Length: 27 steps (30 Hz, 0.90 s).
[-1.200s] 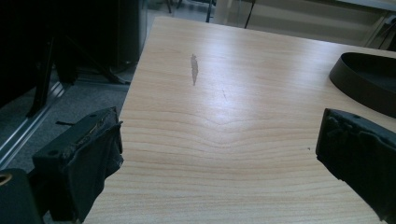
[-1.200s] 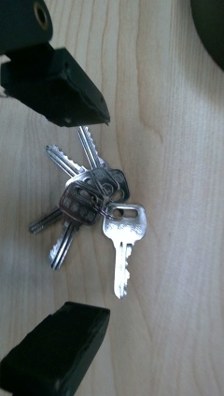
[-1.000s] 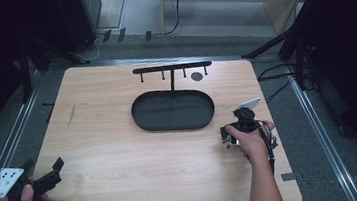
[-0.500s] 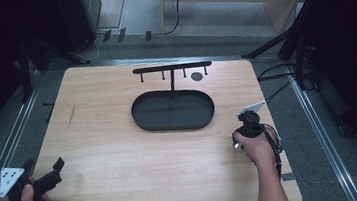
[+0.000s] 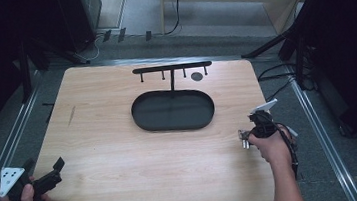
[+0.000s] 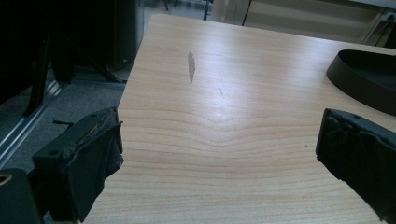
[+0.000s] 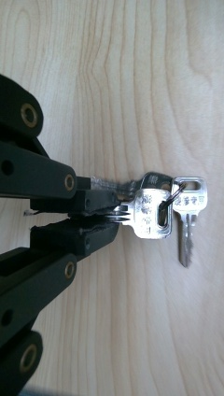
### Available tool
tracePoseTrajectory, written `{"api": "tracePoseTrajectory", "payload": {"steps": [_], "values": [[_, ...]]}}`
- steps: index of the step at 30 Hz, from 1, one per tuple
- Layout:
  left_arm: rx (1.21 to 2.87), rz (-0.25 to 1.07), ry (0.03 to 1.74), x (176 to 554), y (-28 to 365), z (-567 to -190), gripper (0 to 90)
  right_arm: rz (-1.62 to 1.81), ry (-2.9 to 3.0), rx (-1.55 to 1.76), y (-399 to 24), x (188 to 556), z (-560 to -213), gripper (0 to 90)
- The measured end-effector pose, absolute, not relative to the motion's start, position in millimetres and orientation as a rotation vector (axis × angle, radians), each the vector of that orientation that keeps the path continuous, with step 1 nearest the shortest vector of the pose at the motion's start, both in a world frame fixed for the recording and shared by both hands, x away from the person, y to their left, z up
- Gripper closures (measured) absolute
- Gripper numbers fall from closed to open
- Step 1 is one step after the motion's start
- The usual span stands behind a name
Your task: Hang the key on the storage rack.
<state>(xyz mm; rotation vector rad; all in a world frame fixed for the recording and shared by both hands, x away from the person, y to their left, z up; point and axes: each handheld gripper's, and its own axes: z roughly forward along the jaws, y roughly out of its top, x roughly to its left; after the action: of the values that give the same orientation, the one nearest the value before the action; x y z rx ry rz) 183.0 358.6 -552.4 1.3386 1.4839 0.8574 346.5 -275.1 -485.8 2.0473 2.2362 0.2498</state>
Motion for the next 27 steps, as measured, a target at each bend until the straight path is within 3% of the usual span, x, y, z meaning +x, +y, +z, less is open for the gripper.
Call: {"api": "tracePoseTrajectory", "payload": {"steps": [13, 27], "values": [[1.338, 0.853, 1.483, 183, 359, -552, 0.7, 0.312, 2.283, 1.829, -250, 363, -411, 84.2], [1.353, 0.864, 1.476, 183, 357, -552, 0.7, 0.388, 2.341, 1.671, -183, 388, -364, 84.1]]}}
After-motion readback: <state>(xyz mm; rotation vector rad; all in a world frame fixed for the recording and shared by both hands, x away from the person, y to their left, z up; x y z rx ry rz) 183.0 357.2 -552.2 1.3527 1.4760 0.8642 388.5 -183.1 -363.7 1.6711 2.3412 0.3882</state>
